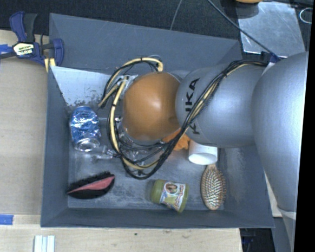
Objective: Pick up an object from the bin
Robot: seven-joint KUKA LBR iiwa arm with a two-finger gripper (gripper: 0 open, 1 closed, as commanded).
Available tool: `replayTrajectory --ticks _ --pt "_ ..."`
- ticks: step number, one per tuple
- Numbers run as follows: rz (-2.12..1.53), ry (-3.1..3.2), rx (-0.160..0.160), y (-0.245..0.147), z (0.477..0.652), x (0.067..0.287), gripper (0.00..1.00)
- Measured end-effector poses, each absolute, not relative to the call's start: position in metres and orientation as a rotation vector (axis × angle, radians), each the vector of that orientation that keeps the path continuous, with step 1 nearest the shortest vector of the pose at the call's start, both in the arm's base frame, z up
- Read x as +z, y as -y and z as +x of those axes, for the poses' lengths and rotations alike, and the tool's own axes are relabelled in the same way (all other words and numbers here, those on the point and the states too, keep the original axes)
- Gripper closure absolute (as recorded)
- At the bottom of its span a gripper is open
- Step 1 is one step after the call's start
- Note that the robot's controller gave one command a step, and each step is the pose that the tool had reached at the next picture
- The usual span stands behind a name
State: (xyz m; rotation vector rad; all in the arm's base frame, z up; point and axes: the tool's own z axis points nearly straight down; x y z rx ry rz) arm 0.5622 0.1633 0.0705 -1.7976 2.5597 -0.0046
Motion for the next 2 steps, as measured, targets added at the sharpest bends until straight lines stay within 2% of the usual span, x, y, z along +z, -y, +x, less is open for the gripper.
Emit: replayTrajectory --ticks 1,2 --pt "-1.793 -2.563 -0.004 -0.1636 0.5627 0.0712 1.00" --pt "-1.793 -2.563 -0.004 -0.1636 0.5627 0.0712 1.00"
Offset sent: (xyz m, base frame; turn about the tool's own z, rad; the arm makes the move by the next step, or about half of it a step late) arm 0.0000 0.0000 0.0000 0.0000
